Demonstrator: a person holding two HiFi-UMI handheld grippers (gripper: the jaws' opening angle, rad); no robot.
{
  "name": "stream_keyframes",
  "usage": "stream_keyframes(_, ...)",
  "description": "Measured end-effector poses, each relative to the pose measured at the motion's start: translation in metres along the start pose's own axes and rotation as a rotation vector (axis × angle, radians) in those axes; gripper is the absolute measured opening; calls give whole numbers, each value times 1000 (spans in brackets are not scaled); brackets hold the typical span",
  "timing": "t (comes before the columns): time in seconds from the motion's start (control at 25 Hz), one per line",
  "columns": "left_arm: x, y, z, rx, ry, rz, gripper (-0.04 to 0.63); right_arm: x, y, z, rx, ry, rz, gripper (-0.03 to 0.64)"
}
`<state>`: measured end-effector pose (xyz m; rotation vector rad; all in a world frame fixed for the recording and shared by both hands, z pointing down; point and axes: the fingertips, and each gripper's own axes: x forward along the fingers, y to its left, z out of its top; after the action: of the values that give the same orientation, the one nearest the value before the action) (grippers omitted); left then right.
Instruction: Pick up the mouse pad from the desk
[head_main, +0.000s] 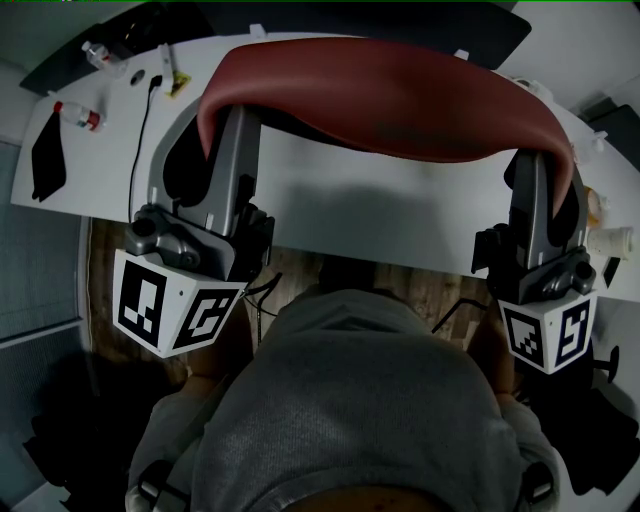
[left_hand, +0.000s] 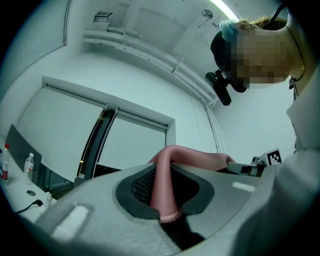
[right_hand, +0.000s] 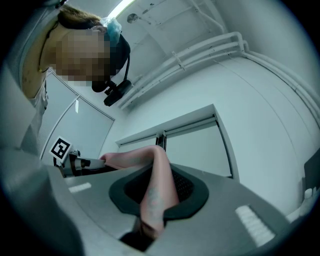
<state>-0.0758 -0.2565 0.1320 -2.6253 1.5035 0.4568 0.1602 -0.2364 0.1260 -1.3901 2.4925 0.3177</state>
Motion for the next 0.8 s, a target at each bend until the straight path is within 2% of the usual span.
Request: stream_keyframes(0.8,-6,4,2,-2,4,-3,50,-1,8,3,-10,-5,-8,55)
